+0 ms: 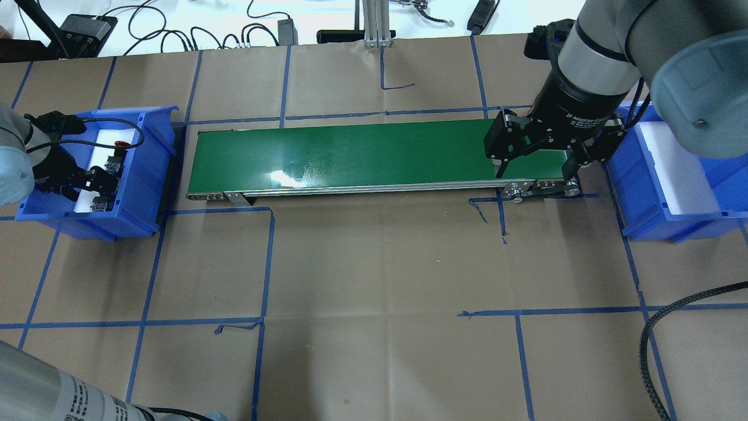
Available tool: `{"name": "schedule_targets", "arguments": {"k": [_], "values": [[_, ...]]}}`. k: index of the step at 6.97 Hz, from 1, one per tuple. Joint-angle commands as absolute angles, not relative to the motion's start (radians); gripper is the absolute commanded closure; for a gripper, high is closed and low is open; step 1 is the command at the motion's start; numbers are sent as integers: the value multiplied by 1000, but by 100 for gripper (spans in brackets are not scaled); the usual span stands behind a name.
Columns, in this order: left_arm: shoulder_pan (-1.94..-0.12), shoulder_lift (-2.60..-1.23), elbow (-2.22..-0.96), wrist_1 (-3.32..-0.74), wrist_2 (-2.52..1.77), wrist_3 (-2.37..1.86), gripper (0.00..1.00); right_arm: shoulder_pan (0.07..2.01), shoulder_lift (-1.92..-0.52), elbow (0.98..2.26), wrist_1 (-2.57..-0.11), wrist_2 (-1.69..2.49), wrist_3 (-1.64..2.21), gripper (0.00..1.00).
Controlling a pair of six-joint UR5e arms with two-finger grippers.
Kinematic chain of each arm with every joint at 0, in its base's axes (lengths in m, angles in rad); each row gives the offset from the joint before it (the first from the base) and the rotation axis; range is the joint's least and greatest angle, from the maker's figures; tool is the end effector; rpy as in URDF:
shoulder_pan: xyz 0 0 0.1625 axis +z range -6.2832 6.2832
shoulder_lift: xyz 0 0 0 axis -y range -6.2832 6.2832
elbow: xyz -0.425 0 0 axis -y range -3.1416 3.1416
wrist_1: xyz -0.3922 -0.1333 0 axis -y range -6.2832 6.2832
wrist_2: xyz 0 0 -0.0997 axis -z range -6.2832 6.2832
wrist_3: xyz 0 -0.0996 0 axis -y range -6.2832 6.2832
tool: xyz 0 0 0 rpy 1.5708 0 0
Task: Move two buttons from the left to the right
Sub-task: 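Lower the left gripper and grasp the yellow-capped button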
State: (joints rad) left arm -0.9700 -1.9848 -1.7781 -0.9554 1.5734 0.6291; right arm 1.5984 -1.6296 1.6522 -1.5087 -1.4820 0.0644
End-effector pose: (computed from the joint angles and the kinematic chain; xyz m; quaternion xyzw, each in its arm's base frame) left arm 0.2232 -0.5611 0.2231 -0.0142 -0.9999 -0.0032 0.0006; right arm 0.1547 -0.4540 0.4706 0.0202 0.9979 0.0443 0.0424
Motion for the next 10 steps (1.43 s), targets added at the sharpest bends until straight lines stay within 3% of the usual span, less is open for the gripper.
{"name": "schedule_targets", "arguments": {"k": [1, 2, 3, 7, 8, 10], "values": [[-962, -2000, -1784, -939, 1572, 624, 0, 1598, -1628, 1654, -1509, -1482, 64, 0], [-965, -2022, -1784, -911, 1572, 624, 0, 1598, -1631, 1652, -1509, -1482, 64, 0], [-971, -2028, -1781, -899, 1566, 624, 11, 1598, -1629, 1652, -1508, -1482, 64, 0], [-974, -2013, -1778, -900, 1562, 620, 74, 1598, -1629, 1654, -1508, -1482, 64, 0], [-976, -2002, -1767, -910, 1560, 620, 83, 1598, -1628, 1654, -1508, -1483, 64, 0], [-976, -1924, -1747, -978, 1560, 617, 86, 1598, -1628, 1654, -1508, -1483, 64, 0]]}}
